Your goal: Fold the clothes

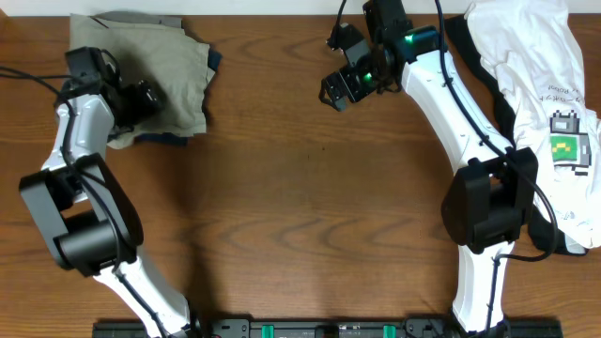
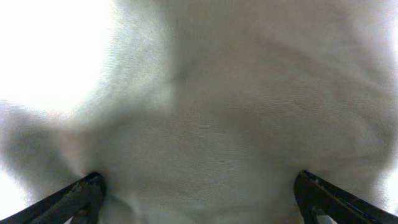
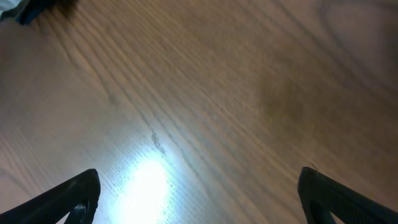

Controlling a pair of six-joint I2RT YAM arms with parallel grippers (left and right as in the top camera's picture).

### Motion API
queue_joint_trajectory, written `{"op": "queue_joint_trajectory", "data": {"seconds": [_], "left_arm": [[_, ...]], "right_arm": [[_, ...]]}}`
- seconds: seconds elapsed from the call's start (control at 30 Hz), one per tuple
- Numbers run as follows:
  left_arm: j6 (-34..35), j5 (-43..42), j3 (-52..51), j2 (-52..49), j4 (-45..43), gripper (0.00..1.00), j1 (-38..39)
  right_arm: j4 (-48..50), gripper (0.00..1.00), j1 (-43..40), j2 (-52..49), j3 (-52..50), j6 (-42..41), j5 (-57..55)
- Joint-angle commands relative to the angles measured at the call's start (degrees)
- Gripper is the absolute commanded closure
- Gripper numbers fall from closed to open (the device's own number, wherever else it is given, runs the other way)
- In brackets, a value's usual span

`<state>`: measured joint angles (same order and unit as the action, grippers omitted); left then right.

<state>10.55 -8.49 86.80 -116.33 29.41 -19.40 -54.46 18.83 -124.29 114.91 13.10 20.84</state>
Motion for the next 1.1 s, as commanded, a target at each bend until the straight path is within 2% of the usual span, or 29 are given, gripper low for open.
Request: {"op": "queue_joint_trajectory", "data": {"seconds": [0.0, 0.23, 0.43, 0.6, 1.07], "left_arm": [[0.70, 1.03, 0.94, 6.19, -0.81, 0.02, 0.13], [0.74, -0.07, 0.94, 17.18, 2.93, 0.02, 1.60], [0.72, 0.00, 0.92, 24.72, 6.91, 0.02, 2.40], [0.72, -0.02, 0.92, 25.90, 8.07, 0.02, 2.40], [0.72, -0.02, 0.81, 25.75, 8.09, 0.02, 2.40]], "right_arm": [[2.75, 0.01, 0.74, -1.03, -0.37, 0.90, 0.42], [12.87, 0.01, 0.74, 1.49, -0.15, 0.87, 0.39], [15.63, 0.01, 0.46, 8.15, -0.15, 0.66, -0.09], [12.70, 0.01, -0.07, 12.28, -0.15, 0.66, -1.27], [10.73, 0.01, 0.00, 12.39, -0.17, 0.72, -2.03]]}}
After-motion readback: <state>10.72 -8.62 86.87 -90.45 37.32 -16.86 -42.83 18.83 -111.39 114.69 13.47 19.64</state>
